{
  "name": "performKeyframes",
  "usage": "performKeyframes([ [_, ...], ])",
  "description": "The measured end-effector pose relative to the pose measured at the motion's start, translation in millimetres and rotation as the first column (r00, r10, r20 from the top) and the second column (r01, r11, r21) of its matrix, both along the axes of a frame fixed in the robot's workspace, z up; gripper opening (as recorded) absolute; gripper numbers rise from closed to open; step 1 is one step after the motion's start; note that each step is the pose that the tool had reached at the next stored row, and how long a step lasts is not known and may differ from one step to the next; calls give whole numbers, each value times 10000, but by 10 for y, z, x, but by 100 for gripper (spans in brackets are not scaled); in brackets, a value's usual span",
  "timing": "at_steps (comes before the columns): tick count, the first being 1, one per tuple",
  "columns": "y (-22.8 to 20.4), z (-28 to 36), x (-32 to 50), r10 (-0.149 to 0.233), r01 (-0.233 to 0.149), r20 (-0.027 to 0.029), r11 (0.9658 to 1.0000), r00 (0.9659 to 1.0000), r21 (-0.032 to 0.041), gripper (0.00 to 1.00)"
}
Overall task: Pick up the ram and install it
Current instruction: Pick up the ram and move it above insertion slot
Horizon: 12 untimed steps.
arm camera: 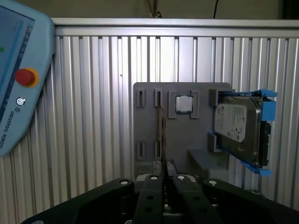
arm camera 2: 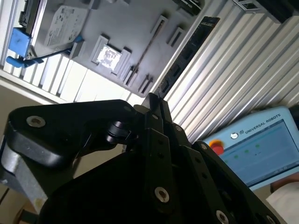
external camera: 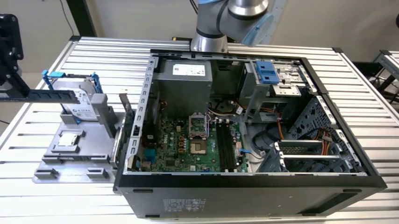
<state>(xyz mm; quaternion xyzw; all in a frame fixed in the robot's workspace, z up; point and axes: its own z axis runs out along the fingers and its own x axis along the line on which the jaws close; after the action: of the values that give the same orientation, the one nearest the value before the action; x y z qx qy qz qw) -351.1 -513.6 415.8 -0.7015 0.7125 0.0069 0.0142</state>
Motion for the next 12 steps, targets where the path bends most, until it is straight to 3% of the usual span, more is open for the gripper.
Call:
performKeyframes([
  [6, 0, 0, 161, 0, 0, -8, 10000, 10000, 0, 0],
  [12, 0, 0, 186, 0, 0, -8, 10000, 10000, 0, 0],
])
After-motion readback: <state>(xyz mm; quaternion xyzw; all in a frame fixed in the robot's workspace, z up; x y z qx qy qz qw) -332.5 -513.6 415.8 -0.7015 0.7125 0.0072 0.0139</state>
